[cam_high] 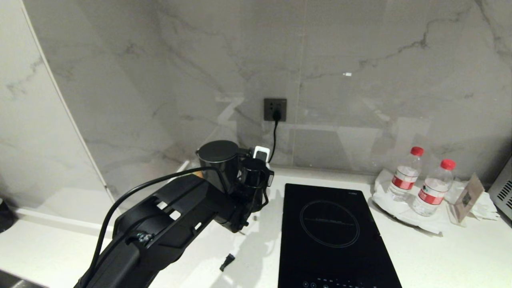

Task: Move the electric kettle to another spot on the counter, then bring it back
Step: Place it on the power base

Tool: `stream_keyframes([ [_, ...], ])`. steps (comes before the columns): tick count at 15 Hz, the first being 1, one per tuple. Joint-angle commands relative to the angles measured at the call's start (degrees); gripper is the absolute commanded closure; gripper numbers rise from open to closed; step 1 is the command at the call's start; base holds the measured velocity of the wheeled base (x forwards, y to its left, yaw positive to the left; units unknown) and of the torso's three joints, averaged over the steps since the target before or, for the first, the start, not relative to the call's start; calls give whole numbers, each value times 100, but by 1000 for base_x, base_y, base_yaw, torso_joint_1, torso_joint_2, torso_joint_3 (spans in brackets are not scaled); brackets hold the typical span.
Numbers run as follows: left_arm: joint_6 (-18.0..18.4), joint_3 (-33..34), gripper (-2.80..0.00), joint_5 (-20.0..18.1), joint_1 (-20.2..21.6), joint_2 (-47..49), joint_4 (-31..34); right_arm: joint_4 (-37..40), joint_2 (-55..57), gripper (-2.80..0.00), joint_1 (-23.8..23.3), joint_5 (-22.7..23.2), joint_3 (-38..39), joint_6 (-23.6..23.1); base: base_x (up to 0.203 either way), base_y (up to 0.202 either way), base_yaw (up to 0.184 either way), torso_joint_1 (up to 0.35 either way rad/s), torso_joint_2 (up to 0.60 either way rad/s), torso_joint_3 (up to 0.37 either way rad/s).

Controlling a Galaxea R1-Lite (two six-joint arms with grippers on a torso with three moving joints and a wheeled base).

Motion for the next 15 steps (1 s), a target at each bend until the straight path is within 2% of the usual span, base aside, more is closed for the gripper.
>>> stream_keyframes([
  [1,-20,175,-280,21,-40,-71,-41,2,2,0,0,2,0,0,0,0,0,0,0,0],
  [5,-288,852,-280,17,-201,-388,-43,2,1,0,0,2,0,0,0,0,0,0,0,0],
  [11,-516,1277,-280,17,-280,-542,-43,2,9,0,0,2,0,-8,0,0,0,0,0,0],
  [15,-657,1848,-280,10,-277,-776,-115,2,7,0,0,-1,0,0,0,0,0,0,0,0],
])
